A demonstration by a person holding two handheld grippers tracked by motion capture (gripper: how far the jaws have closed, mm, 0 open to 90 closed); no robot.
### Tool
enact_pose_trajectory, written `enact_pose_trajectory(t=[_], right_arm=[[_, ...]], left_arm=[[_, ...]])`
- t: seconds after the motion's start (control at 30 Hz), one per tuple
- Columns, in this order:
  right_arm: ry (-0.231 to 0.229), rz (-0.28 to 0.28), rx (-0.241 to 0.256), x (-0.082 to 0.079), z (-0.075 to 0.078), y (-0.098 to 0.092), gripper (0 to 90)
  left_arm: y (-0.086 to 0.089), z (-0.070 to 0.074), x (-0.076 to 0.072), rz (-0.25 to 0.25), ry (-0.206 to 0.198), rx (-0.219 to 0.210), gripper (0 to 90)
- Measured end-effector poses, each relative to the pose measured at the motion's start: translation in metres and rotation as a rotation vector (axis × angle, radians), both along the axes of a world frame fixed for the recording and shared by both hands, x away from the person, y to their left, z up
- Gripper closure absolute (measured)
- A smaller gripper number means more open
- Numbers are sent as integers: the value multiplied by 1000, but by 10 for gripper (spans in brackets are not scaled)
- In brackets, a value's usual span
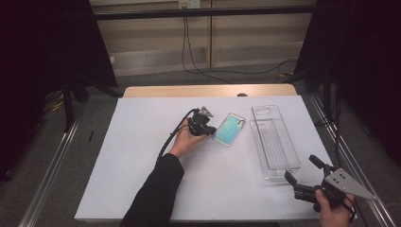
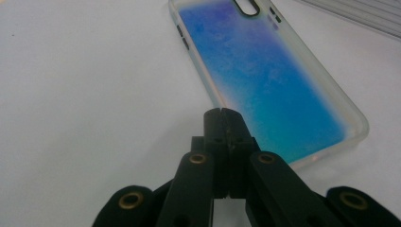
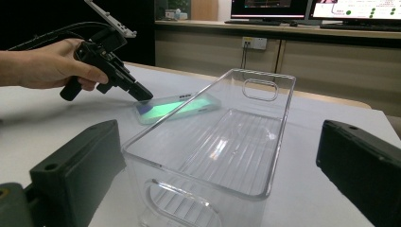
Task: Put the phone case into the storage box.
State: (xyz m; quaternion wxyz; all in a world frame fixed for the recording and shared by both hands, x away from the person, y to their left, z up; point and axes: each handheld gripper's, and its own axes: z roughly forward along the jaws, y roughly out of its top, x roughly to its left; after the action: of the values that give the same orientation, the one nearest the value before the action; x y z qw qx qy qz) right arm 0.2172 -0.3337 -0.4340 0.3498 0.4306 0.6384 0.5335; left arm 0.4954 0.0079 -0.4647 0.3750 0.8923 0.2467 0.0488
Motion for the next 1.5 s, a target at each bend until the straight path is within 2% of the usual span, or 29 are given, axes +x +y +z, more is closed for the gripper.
enact_pose_trajectory(t=[0.1, 0.23, 0.4, 0.6, 0.67, 0.73, 0.8, 0.9, 0.97, 1.03, 1.13, 1.23, 1.33, 1.4, 1.5], right_arm=[[2, -1, 0, 0, 0, 0, 4], [0, -1, -1, 0, 0, 0, 4], [2, 0, 0, 0, 0, 0, 4], [0, -2, 4, 0, 0, 0, 4], [0, -2, 3, 0, 0, 0, 4], [0, -3, 6, 0, 0, 0, 4], [-1, -2, 4, 0, 0, 0, 4], [-1, -2, 4, 0, 0, -1, 4], [-1, -2, 4, 0, 0, -1, 4], [-1, -3, 4, 0, 1, -1, 4], [0, -2, 4, 0, 1, 0, 4], [-1, 0, 2, 0, 1, 0, 4], [0, -1, 5, 0, 1, 0, 4], [0, -1, 5, 0, 1, 0, 4], [-1, 0, 5, -1, 1, 0, 4]], left_arm=[[0, 1, -2, -9, -6, 13, 900], [2, -1, -4, 1, 6, -18, 900], [3, 0, -5, 1, 11, -16, 896], [4, 0, -6, 25, 5, -23, 829], [5, 1, -6, 33, -1, -42, 812], [7, 3, -6, 47, -22, -53, 752], [8, 8, -7, 57, -54, -58, 729], [10, 14, -7, 82, -59, -97, 623], [11, 16, -8, 100, -68, -104, 497], [12, 18, -9, 114, -78, -120, 438], [12, 19, -11, 132, -91, -128, 265], [11, 20, -13, 130, -86, -138, 121], [9, 22, -14, 127, -85, -140, 53], [6, 23, -17, 131, -92, -120, 51], [4, 23, -18, 124, -59, -133, 53]])
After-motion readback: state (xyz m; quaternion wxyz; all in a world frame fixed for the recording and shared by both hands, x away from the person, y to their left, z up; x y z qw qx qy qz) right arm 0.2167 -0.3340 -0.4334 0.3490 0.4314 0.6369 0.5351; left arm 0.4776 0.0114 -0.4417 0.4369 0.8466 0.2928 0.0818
